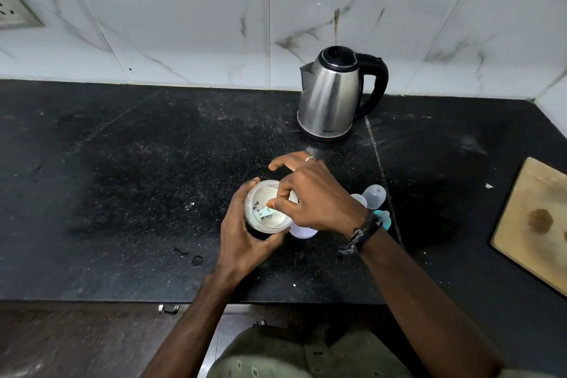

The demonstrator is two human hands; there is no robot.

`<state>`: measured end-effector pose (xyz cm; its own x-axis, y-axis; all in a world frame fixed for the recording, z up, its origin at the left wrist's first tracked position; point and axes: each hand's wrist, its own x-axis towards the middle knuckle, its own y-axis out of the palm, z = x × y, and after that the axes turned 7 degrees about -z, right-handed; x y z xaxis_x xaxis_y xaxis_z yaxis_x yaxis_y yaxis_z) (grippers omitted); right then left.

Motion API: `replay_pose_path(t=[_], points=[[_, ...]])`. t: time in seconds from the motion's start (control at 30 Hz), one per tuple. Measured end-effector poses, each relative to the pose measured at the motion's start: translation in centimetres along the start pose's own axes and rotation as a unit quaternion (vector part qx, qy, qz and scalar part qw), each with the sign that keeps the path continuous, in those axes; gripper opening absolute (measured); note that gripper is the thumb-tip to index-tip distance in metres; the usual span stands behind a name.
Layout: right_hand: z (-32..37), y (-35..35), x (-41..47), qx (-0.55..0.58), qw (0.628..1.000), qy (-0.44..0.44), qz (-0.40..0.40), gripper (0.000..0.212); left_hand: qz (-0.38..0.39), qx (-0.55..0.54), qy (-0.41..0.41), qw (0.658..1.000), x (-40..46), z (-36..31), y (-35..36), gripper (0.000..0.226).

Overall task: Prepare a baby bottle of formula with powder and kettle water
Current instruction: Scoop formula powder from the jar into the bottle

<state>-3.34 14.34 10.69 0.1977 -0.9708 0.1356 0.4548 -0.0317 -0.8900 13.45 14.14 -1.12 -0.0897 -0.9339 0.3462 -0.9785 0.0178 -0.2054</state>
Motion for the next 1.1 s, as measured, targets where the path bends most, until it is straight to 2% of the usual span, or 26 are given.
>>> replay_pose_path(t=[0.23,0.53,0.67,0.8,1.1], points=[[-1.8,0.6,-0.2,0.068,0.997,0.036,-0.026,0.026,0.007,0.041,-0.009,0.999,0.0,1.4,-0.3,0.092],[-3.9,1.2,-1.2,0.162,0.982,0.097,-0.025,0.024,-0.007,0.031,-0.036,0.999,-0.2,0.5,-0.4,0.09],[-4.5,1.6,-1.2,0.163,0.98,0.11,-0.042,0.023,-0.011,0.043,-0.052,0.998,-0.3,1.3,-0.4,0.096],[-4.7,2.1,-1.1,0.155,0.979,0.114,-0.061,0.025,-0.013,0.042,-0.056,0.997,-0.3,1.7,-0.2,0.093],[-4.3,2.7,-0.7,0.093,0.991,0.065,-0.077,0.02,-0.005,0.048,-0.07,0.996,-0.3,2.6,0.0,0.095]])
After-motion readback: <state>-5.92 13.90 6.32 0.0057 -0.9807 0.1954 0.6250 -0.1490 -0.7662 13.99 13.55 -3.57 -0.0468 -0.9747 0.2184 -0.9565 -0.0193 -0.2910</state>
